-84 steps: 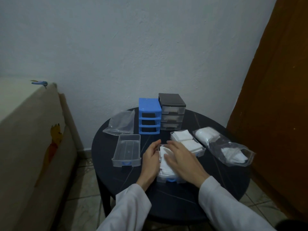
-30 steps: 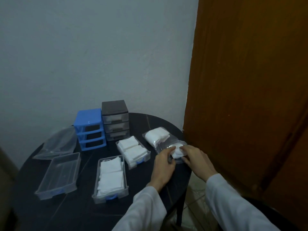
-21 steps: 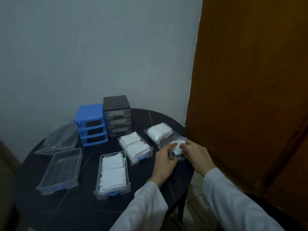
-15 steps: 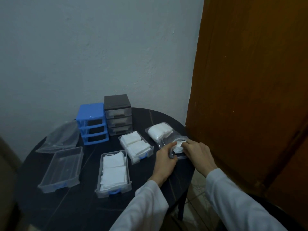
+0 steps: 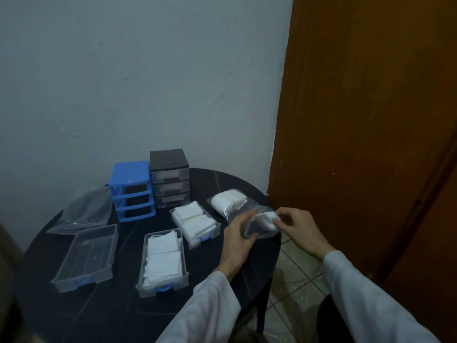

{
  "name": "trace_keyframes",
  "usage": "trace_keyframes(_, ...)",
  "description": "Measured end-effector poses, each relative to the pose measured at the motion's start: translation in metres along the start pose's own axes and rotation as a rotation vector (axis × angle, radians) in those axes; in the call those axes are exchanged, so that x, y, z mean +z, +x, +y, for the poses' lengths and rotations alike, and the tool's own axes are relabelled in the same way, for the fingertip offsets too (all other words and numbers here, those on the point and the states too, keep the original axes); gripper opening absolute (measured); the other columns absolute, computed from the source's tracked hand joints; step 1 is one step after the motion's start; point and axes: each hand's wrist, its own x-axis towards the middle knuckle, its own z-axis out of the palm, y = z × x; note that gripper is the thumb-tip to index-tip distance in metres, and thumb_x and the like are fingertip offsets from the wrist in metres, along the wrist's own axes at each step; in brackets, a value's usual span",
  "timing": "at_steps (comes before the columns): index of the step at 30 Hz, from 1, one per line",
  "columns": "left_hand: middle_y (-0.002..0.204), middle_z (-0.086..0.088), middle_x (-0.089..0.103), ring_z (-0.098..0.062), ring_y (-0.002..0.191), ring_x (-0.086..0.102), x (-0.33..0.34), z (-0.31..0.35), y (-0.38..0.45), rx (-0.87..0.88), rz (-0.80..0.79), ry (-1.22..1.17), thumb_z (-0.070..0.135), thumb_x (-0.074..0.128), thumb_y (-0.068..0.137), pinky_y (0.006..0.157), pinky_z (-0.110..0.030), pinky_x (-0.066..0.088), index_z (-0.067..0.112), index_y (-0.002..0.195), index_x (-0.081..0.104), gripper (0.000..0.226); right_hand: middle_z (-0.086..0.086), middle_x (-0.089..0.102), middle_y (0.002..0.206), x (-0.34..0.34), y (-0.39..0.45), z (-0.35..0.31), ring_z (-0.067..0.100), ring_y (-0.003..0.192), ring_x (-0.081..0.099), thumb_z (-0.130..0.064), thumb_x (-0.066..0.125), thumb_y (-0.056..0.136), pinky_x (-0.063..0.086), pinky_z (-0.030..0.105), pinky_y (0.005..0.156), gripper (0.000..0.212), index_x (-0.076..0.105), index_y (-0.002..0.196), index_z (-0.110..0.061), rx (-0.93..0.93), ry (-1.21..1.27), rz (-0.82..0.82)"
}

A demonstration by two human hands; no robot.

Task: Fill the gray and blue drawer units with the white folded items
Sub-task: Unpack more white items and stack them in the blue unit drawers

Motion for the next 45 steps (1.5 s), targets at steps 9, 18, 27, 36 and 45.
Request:
trace_keyframes(9, 0.116, 0.007, 0.05, 0.0, 0.111, 0.046, 0.005, 0.039, -0.016, 0.25, 0.258, 0.115, 0.011, 0.062, 0.086, 0.094, -0.016, 0.042, 0.031, 0.106, 0.051, 0.03, 0.001, 0.065, 0.084, -0.027, -0.013, -0.025, 0.013, 0.081, 0.061, -0.02, 0.055, 0.091, 0.046, 0.018, 0.068, 0.012, 0.066, 0.088, -0.019, 0.005, 0.249, 0.062)
trace_keyframes(18, 0.108, 0.012, 0.055, 0.001, 0.103, 0.054, -0.036, 0.061, -0.03, 0.33, 0.284, 0.048, 0.014, 0.062, 0.088, 0.085, -0.015, 0.047, 0.026, 0.106, 0.057, 0.023, -0.006, 0.064, 0.095, -0.015, -0.011, -0.077, 0.005, 0.093, 0.057, -0.017, 0.06, 0.087, 0.04, 0.016, 0.072, 0.008, 0.065, 0.091, -0.022, -0.027, 0.523, -0.063)
trace_keyframes(27, 0.113, 0.005, 0.059, -0.001, 0.101, 0.057, -0.079, 0.069, -0.038, 0.23, 0.298, -0.074, 0.014, 0.063, 0.087, 0.08, -0.012, 0.048, 0.017, 0.12, 0.061, 0.034, 0.0, 0.064, 0.108, 0.008, -0.004, -0.103, 0.007, 0.103, 0.057, -0.015, 0.065, 0.084, 0.045, 0.016, 0.077, 0.025, 0.064, 0.108, -0.012, -0.1, 0.617, -0.012)
trace_keyframes(36, 0.1, 0.008, 0.069, -0.005, 0.096, 0.064, -0.095, 0.077, -0.041, 0.217, 0.361, -0.149, 0.01, 0.065, 0.085, 0.08, -0.022, 0.054, 0.026, 0.104, 0.065, 0.025, -0.004, 0.068, 0.094, 0.015, -0.002, -0.118, 0.001, 0.089, 0.064, -0.015, 0.062, 0.085, 0.05, 0.013, 0.072, 0.011, 0.066, 0.095, -0.018, -0.212, 0.698, 0.074)
trace_keyframes(45, 0.093, 0.014, 0.071, -0.001, 0.092, 0.065, -0.096, 0.073, -0.043, 0.211, 0.431, -0.143, 0.013, 0.068, 0.083, 0.079, -0.017, 0.052, 0.029, 0.099, 0.066, 0.022, -0.001, 0.068, 0.092, 0.028, 0.005, -0.119, 0.008, 0.092, 0.064, -0.016, 0.06, 0.087, 0.053, 0.026, 0.08, 0.009, 0.066, 0.091, -0.021, -0.202, 0.645, 0.089)
